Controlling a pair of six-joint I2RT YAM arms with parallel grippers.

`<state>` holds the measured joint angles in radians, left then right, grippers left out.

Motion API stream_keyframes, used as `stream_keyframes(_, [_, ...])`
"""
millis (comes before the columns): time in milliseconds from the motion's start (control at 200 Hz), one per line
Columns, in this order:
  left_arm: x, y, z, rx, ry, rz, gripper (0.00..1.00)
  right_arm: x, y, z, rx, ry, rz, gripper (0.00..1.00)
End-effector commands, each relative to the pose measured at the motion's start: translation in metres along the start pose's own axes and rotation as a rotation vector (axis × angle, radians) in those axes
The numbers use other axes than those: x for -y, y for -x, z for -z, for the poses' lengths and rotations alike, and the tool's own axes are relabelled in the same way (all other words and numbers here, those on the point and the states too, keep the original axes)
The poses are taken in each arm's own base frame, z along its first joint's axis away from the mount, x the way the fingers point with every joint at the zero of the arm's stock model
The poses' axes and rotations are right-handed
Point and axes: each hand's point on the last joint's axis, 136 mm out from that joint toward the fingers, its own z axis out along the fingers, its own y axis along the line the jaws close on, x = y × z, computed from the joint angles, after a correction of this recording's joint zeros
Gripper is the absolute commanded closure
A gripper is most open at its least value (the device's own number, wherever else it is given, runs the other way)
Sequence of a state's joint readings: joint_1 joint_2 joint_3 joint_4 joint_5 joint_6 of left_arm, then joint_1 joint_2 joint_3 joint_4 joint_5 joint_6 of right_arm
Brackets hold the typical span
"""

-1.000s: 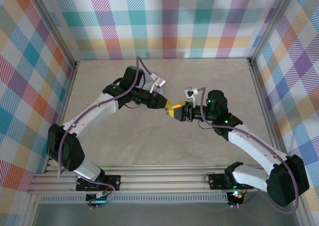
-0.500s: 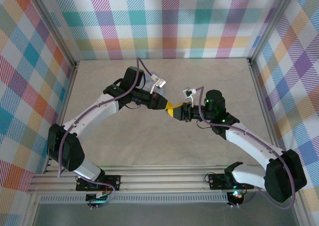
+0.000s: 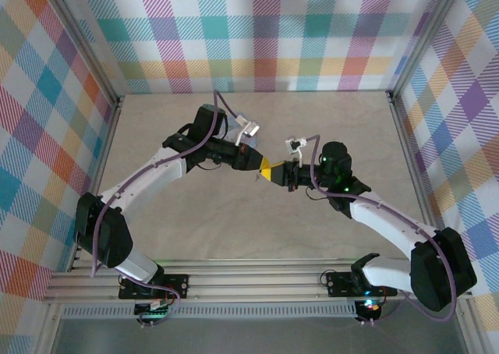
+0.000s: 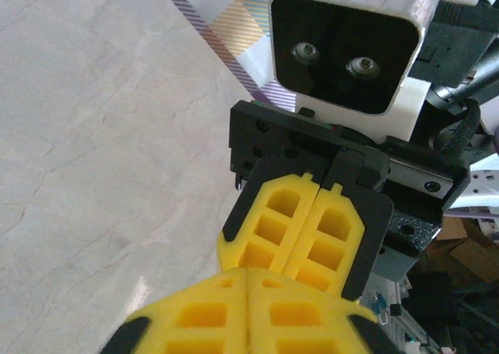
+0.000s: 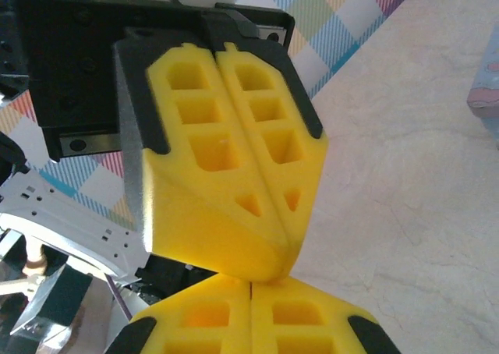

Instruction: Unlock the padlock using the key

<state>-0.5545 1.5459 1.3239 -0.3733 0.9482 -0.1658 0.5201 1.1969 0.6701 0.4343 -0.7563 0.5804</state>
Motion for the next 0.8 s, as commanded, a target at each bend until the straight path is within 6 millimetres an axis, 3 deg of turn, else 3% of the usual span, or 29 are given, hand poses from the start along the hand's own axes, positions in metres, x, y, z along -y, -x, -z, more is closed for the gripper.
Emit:
stream_keyframes(0, [-0.002,0.016,0.006,0.092,0.041,-0.001,0.71,0.001,0.008,0.003,0.073,-0.012,0.017,1.00])
stream_keyframes(105, [-0.012,0.030,0.025,0.204,0.107,0.027,0.56,0.005,0.012,0.005,0.113,-0.026,0.004,1.00])
stream_keyframes(270, [-0.013,0.041,0.052,0.341,0.075,0.067,0.52,0.006,0.021,0.011,0.175,-0.028,-0.004,1.00])
stream_keyframes(460, [-0.005,0.028,0.042,0.328,-0.056,0.092,0.54,0.008,0.027,0.012,0.207,-0.017,-0.020,1.00])
stream_keyframes(795, [0.007,0.002,0.011,0.196,-0.103,0.074,0.52,0.009,0.032,0.010,0.215,-0.011,-0.030,1.00])
